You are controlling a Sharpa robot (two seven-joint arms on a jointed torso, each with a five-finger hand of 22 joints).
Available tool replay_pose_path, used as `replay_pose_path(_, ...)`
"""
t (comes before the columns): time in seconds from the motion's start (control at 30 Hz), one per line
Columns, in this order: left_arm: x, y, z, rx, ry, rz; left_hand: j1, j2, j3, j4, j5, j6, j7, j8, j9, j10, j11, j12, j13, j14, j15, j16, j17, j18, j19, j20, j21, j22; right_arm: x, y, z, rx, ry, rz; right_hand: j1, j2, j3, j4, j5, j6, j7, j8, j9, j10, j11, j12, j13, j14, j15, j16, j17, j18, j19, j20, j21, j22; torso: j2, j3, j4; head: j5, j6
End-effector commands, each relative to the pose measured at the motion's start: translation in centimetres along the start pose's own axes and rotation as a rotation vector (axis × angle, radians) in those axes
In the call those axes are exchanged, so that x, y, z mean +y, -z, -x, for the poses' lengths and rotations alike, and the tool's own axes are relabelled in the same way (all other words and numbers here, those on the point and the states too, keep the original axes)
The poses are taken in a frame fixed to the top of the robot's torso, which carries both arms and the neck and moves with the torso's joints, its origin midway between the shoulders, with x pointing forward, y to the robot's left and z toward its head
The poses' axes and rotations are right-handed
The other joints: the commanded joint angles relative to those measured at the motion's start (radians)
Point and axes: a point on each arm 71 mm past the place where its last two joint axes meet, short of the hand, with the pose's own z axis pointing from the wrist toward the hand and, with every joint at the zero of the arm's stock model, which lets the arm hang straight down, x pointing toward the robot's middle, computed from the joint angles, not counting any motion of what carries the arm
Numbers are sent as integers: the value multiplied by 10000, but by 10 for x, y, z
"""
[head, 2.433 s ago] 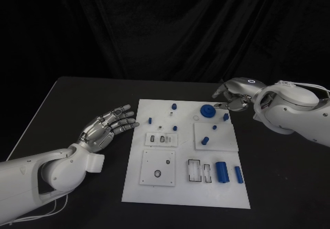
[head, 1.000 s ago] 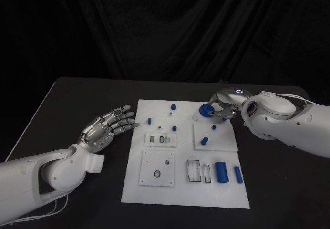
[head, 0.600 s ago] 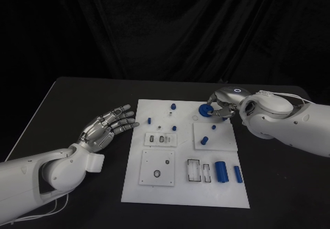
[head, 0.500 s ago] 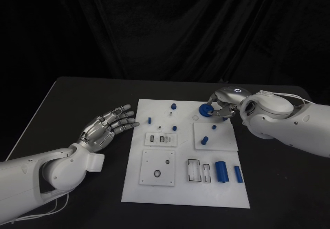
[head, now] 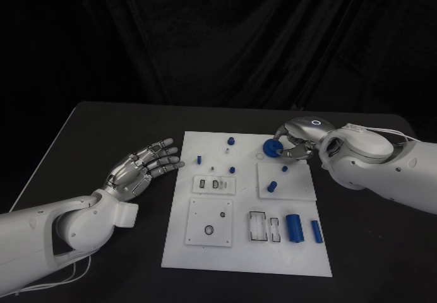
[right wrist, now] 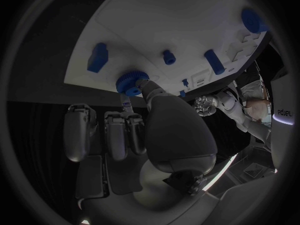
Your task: Assemble the parts on the task board
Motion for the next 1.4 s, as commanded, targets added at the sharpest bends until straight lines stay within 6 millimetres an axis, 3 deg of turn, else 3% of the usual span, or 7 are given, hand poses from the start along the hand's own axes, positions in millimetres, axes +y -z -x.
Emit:
replay_pose_path(0.03, -2, 0, -2, 102, 125, -313, -116, 12, 75, 17, 37, 14, 45, 38, 7, 0, 69, 54, 12, -6, 40, 59, 17, -127, -50, -4, 66, 12, 8, 0, 12, -513, 48, 152, -83, 90, 73, 12, 24, 300, -342, 1200, 1891, 1040, -32, 27, 2633, 1024, -55, 4, 2592, 141, 68, -38, 28, 1813, -3, -2, -6, 15, 17)
replay_pose_path(0.2, -2, 0, -2, 110, 130, -322, -126, 12, 90, 14, 36, 28, 51, 44, 9, 11, 75, 61, 14, -5, 42, 64, 18, -128, -54, -3, 73, 17, 25, 0, 20, -624, -12, 662, -106, 86, 100, 7, 69, 291, -342, 1261, 1964, 1040, -29, 27, 2633, 1049, -54, 25, 2632, 123, 122, -37, 80, 1849, -12, -10, -14, 29, 1)
replay_pose_path(0.43, -1, -3, -2, 149, 139, -321, -140, 13, 113, 10, 38, 21, 57, 45, 9, 28, 82, 72, 17, -3, 46, 71, 19, -130, -59, -1, 84, 24, 45, -12, 19, -515, 32, 1180, -162, 82, 125, 16, -49, 232, -330, 1317, 2055, 1040, -17, 27, 2633, 1049, -47, 25, 2632, 118, 144, -33, 95, 1866, -6, -28, 21, -79, 41)
replay_pose_path(0.73, 0, -3, -3, 158, 141, -307, -140, 13, 113, 10, 38, 21, 57, 45, 9, 28, 82, 72, 17, -3, 46, 71, 19, -130, -59, -1, 84, 24, 60, -26, 11, -454, 53, 1541, -244, 83, 179, 19, -383, 112, -309, 1395, 2213, 1040, 8, 27, 2633, 1049, -27, 25, 2632, 106, 186, -18, 125, 1901, 3, -7, -13, -61, 54)
replay_pose_path(0.97, 0, -4, -3, 170, 145, -289, -140, 13, 113, 10, 38, 21, 57, 45, 9, 28, 82, 72, 17, -3, 46, 71, 19, -130, -59, -1, 84, 24, 71, -33, 6, -377, 30, 1786, -296, 89, 198, 36, -566, 50, -292, 1411, 2275, 1040, 29, 27, 2633, 1049, -12, 25, 2632, 103, 197, -6, 130, 1914, 3, -12, 28, -123, 35)
replay_pose_path(1.4, 1, -5, -4, 188, 146, -256, -156, 12, 139, 3, 38, 0, 62, 39, 6, 38, 88, 78, 18, -5, 49, 77, 20, -133, -68, 0, 94, 32, 84, -42, 4, -423, 26, 2055, -362, 103, 214, 69, -743, -36, -269, 1395, 2315, 1040, 53, 27, 2633, 1049, 7, 25, 2632, 105, 194, 10, 120, 1918, 9, 9, -14, -158, 29)
